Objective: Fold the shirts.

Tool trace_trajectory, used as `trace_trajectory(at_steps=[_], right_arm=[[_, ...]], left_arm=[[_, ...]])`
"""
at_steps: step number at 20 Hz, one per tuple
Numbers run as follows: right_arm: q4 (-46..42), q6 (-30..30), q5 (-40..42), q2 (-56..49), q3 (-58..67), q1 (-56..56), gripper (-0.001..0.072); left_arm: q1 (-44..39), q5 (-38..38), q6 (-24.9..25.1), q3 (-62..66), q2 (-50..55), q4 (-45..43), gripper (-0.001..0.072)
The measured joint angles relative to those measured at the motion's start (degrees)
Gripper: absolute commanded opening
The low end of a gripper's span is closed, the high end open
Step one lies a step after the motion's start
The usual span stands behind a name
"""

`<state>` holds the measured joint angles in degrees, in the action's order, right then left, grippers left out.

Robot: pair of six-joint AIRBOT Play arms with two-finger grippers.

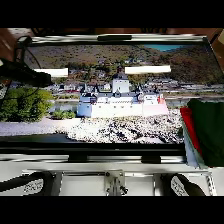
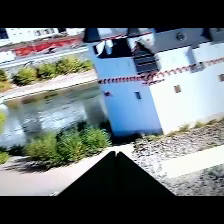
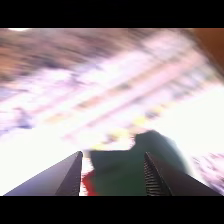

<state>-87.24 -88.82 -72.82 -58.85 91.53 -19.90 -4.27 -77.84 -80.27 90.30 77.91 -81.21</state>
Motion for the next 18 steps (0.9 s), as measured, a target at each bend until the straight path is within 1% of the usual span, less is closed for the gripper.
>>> trace_trajectory(at_steps=[1, 4, 7, 11, 18], right_arm=[[0.2, -2.1, 0.2, -2.8, 0.7, 6.3, 0.0505], [1.6, -7.8, -3.2, -13.3, 1.7, 21.2, 0.0505], [4.2, -10.5, -7.3, -21.9, 2.1, 29.1, 0.0505], [4.7, -11.8, -10.3, -25.9, 2.2, 33.2, 0.0505], [3.8, -12.4, -11.3, -26.7, 2.3, 34.6, 0.0504]], left_arm=[[-1.9, -1.1, -1.7, 0.5, 1.2, -4.4, 0.0707], [-5.6, -5.4, -6.5, 1.2, 4.4, -10.8, 0.0711], [-6.9, -8.9, -9.0, 1.5, 5.4, -12.8, 0.0707], [-7.5, -9.9, -10.1, 1.6, 4.7, -13.6, 0.0707], [-7.6, -9.4, -10.6, 1.6, 4.3, -14.0, 0.0707]])
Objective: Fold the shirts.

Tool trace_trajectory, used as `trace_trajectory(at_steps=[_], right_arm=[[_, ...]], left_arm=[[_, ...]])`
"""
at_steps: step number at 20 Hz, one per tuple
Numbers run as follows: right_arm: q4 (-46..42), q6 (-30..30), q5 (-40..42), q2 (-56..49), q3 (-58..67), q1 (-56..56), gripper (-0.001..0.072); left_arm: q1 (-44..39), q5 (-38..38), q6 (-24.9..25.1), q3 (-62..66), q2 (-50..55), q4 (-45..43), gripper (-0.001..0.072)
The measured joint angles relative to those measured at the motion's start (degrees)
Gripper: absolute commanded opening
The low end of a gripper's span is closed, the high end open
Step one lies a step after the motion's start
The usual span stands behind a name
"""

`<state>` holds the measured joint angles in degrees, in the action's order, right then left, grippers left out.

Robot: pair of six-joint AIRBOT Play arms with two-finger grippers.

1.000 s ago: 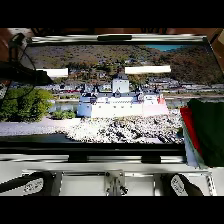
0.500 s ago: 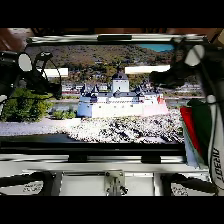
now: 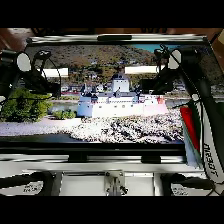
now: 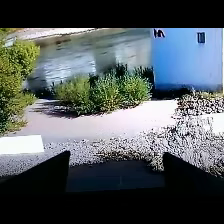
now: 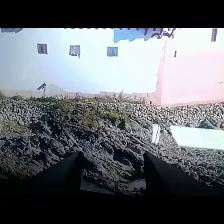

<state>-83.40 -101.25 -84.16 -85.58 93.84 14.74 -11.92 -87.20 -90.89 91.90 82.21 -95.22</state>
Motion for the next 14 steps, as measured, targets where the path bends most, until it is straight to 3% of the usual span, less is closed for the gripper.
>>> trace_trajectory(at_steps=[14], right_arm=[[-0.1, -0.1, -0.2, 0.0, 0.0, 0.1, 0.0504]], left_arm=[[0.0, 1.1, -0.2, 0.0, -0.2, -0.1, 0.0707]])
